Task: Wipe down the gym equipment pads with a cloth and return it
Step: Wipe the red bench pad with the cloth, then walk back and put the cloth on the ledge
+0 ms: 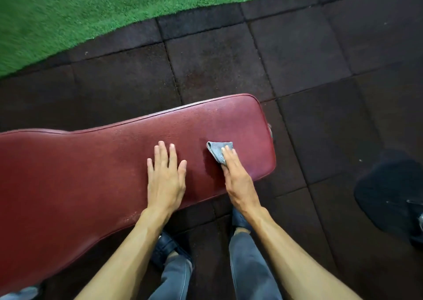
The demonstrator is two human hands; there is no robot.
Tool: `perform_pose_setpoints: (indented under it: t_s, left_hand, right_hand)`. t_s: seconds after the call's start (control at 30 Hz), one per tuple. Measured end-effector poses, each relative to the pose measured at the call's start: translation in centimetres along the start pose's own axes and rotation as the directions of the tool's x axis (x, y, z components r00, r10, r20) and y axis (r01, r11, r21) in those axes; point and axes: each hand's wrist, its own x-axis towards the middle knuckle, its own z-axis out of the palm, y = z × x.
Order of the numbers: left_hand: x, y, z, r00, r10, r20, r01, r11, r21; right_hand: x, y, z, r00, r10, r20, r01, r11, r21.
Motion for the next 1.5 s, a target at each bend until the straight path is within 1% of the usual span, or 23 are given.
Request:
perform_pose_setpoints:
  t_s: [0.07,0.13,0.23,0.33,0.43,0.5,0.6,0.73,0.8,0.93,1.0,1.07,1.17,1.3,1.4,1.5]
  left_hand:
    - [-1.8,2.1,-1.8,0.982,0.128,0.141,-0.136,0.989,0.056]
    - [-3.8,4.5,-3.5,0.940,0.226,0.255,-0.253,0.964,0.078]
    - [-6.6,8.9,-6.0,0.877,0.304,0.372,-0.362,0.927,0.097]
    - [-9.3,14.0,-8.1,0.823,0.352,0.446,-0.445,0.887,0.122]
    - [-11.7,20.7,-9.9,0.767,0.377,0.520,-0.506,0.853,0.128]
    - [-13.4,25.5,-10.9,0.722,0.378,0.579,-0.539,0.832,0.129]
    - [-15.1,32.8,-11.5,0.684,0.414,0.601,-0.594,0.794,0.129]
    - [-14.3,42.0,-11.4,0.640,0.488,0.593,-0.668,0.735,0.116]
    - [-12.8,46.4,-11.4,0.618,0.528,0.583,-0.702,0.705,0.106]
    - [-8.2,54.8,-11.0,0.545,0.599,0.586,-0.789,0.604,0.117]
    - [-5.1,58.9,-10.4,0.540,0.620,0.569,-0.799,0.590,0.116]
    - [-1.6,63.5,-10.3,0.512,0.638,0.575,-0.823,0.556,0.116]
    - [3.7,71.3,-10.7,0.460,0.637,0.618,-0.853,0.511,0.107]
    - [11.0,82.1,-11.8,0.410,0.643,0.647,-0.889,0.440,0.127]
    - [16.0,89.6,-12.4,0.384,0.647,0.659,-0.904,0.409,0.125]
    - [20.1,97.0,-12.2,0.362,0.638,0.679,-0.914,0.387,0.124]
  right_hand:
    - [-3.0,-1.3,-2.2,0.990,0.137,0.035,-0.141,0.982,0.129]
    - [-6.2,-2.7,-4.8,0.965,0.253,0.069,-0.263,0.937,0.231]
    - [-10.6,-3.9,-9.2,0.937,0.344,0.068,-0.349,0.897,0.270]
    - [-14.6,-4.2,-13.9,0.894,0.445,0.055,-0.442,0.854,0.273]
    - [-17.7,-4.0,-19.5,0.868,0.497,0.016,-0.481,0.830,0.281]
    - [-19.4,-3.6,-23.7,0.845,0.535,0.016,-0.508,0.792,0.338]
    - [-21.3,-2.5,-30.1,0.820,0.571,-0.025,-0.515,0.757,0.402]
    - [-21.8,0.0,-37.8,0.783,0.611,-0.116,-0.511,0.739,0.439]
    - [-21.0,1.5,-41.3,0.764,0.627,-0.154,-0.514,0.735,0.443]
    - [-17.7,4.7,-48.0,0.727,0.653,-0.210,-0.514,0.722,0.463]
    - [-15.3,6.8,-51.2,0.710,0.667,-0.228,-0.514,0.711,0.479]
    - [-12.5,8.9,-54.8,0.695,0.673,-0.253,-0.508,0.708,0.490]
    - [-7.8,11.7,-61.2,0.679,0.682,-0.272,-0.511,0.704,0.492]
    - [-0.8,14.7,-70.5,0.686,0.663,-0.298,-0.488,0.724,0.488]
    - [4.2,16.7,-77.4,0.680,0.653,-0.335,-0.475,0.739,0.478]
    - [8.6,20.2,-83.6,0.648,0.670,-0.361,-0.487,0.730,0.480]
